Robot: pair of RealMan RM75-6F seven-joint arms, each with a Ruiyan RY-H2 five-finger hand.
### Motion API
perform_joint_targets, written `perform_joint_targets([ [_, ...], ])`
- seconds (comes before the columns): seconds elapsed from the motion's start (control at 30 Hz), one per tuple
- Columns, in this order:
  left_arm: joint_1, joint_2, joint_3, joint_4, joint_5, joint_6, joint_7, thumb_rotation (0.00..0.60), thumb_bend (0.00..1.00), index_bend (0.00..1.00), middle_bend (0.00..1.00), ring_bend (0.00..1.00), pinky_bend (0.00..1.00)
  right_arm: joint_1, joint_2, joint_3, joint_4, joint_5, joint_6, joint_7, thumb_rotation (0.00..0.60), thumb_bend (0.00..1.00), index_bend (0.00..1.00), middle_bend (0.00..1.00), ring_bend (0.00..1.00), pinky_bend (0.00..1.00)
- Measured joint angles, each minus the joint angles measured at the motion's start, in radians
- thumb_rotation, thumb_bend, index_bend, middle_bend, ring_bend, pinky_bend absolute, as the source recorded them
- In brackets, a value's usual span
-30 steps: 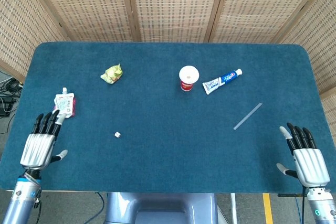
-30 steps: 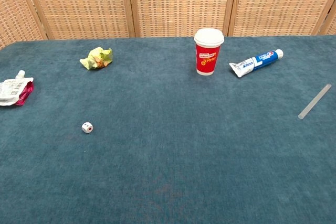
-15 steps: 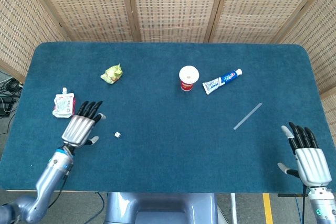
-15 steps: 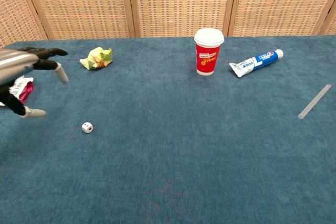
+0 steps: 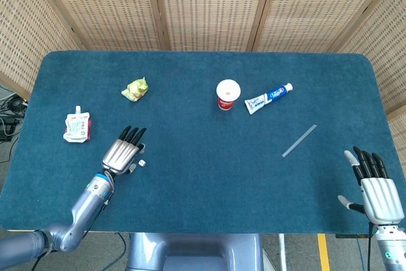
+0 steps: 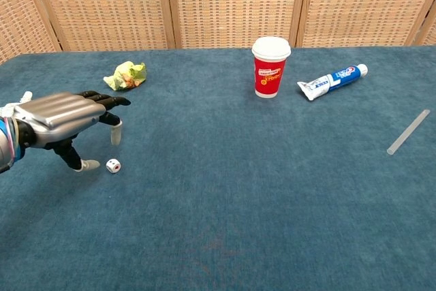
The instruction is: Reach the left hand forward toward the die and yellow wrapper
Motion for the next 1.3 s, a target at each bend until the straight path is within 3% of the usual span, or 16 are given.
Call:
perform_joint_targets([
  [0.6,-0.032,-0.04,0.022,0.029,-0.049,-0.005,0.017,0.6,0.3,0.48,0.0,0.0,0.0,-0.002,0.001,0.002,0.0,-0.005,0.01,0.01,0.6,0.09,0.0,0.0,0.0,0.0],
  [0.87,-0.045,-0.05,0.028,0.035,-0.066,-0.01,0.023,0.6,0.37,0.54,0.0,0.0,0.0,-0.003,0.001,0.003,0.002,-0.008,0.017,0.02,0.6,0.09,0.0,0.0,0.0,0.0],
  [1.3,-0.049,-0.011,0.023,-0.022,-0.045,0.034,0.007,0.6,0.37,0.57,0.0,0.0,0.0,-0.005,0.003,0.005,0.004,-0.009,0.022,0.031,0.6,0.09,0.0,0.0,0.0,0.0],
])
